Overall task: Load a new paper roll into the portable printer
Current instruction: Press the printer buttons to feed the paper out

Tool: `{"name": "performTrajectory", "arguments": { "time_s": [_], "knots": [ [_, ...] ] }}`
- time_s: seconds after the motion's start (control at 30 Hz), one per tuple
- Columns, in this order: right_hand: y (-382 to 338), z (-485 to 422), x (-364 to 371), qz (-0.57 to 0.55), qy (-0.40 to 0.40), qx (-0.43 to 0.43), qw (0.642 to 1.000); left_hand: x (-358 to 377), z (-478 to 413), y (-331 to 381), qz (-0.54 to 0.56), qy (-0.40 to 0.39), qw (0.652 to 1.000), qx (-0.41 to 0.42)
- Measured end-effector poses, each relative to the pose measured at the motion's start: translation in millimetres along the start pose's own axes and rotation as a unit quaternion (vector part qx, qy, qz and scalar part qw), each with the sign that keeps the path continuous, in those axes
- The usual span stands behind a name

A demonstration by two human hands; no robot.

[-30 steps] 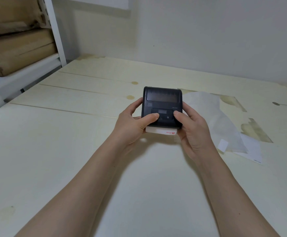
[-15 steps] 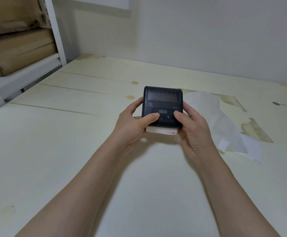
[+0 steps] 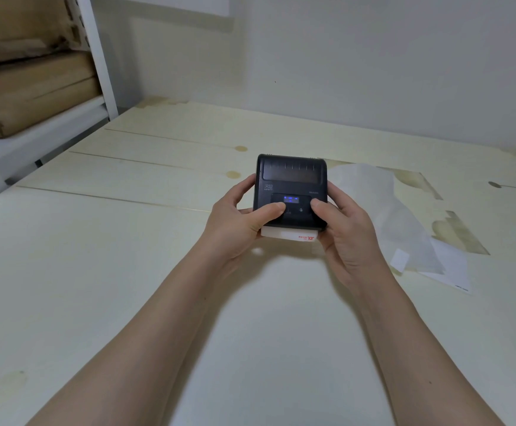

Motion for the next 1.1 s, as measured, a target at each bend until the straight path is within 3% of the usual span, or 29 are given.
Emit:
{"name": "performTrajectory", "arguments": {
  "time_s": [0.27,0.5,1.1],
  "knots": [
    [0.4,-1.4,-3.5,0.016,0.003,-0.009,1.000,0.4,-4.0,-4.1,-0.007,-0.016,1.000,0.014],
    [1.6,-3.0,-3.6,0.039,0.001,-0.012,0.999,2.9,-4.4,0.5,0.050,-0.026,0.998,0.023],
    [-1.7,-3.0,-4.8,0.080,0.001,-0.032,0.996,4.3,-4.4,0.6,0.023,-0.041,0.998,0.049]
  ]
}}
Point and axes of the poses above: each hand's wrist, its own z-axis away from the middle knuckle, its own x-axis out of the palm, y = z × x, the point moved 6 cm from there along -z, towards the middle knuckle, and after that the axes turned 8 degrees about x, right-handed, at the moved point
